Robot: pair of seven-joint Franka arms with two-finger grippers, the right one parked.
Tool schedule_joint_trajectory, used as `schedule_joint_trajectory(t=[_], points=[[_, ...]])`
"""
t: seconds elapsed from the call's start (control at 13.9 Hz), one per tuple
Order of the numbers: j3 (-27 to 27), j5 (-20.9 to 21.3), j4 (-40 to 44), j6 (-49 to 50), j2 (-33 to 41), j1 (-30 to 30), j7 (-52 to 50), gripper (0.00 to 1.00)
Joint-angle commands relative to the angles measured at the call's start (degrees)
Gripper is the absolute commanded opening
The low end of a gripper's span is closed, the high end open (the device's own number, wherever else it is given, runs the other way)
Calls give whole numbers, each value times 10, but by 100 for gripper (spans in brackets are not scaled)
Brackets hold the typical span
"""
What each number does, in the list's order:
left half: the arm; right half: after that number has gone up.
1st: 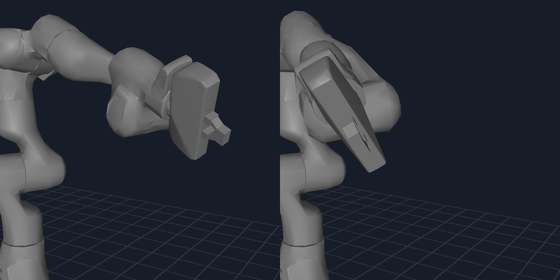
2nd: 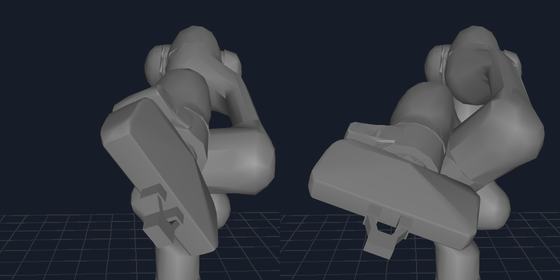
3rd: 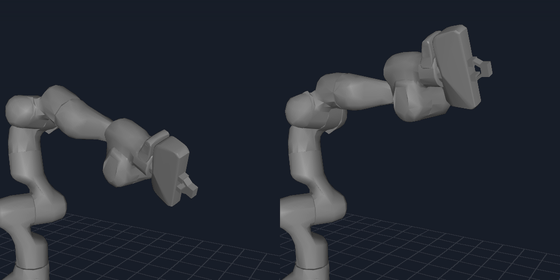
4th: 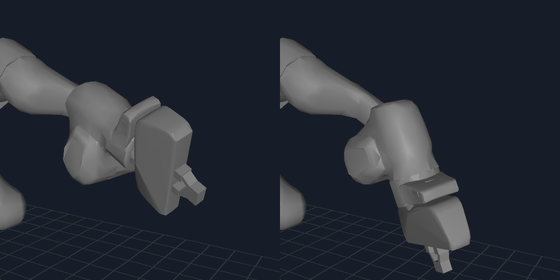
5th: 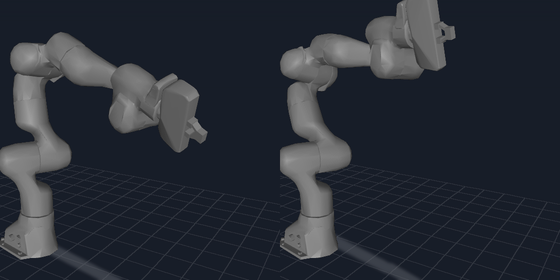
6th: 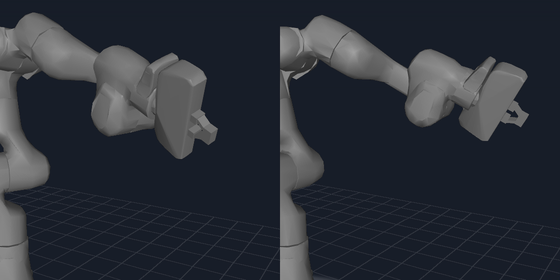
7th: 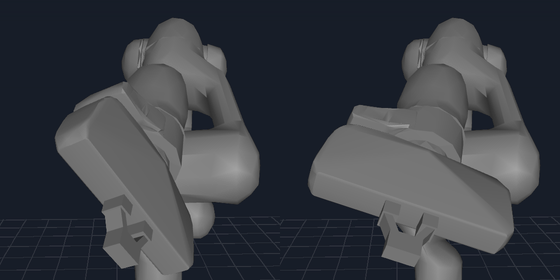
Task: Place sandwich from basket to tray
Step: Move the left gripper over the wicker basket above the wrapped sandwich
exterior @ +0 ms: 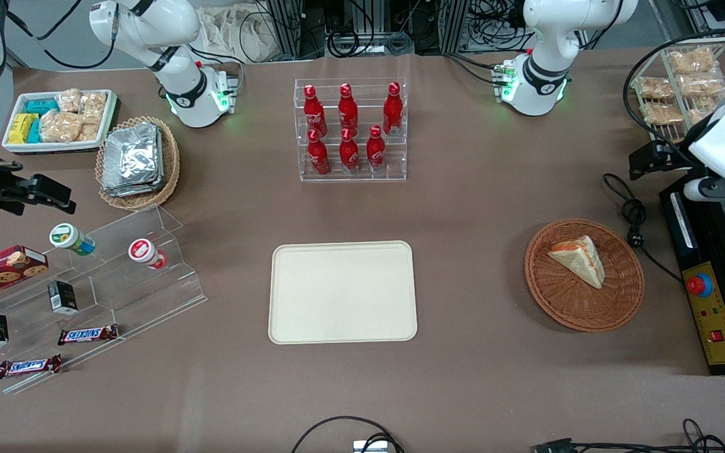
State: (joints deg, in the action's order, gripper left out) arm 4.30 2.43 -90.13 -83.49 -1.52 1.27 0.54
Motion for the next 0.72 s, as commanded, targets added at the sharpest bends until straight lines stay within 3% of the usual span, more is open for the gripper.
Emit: schedule_joint_trajectory(t=[0.0,0.36,0.65], points=[[0,8,-35,-39,-9,16,0,100],[0,14,-193,-191,36,30,-77,100],[0,14,-274,-288,35,40,-183,100]])
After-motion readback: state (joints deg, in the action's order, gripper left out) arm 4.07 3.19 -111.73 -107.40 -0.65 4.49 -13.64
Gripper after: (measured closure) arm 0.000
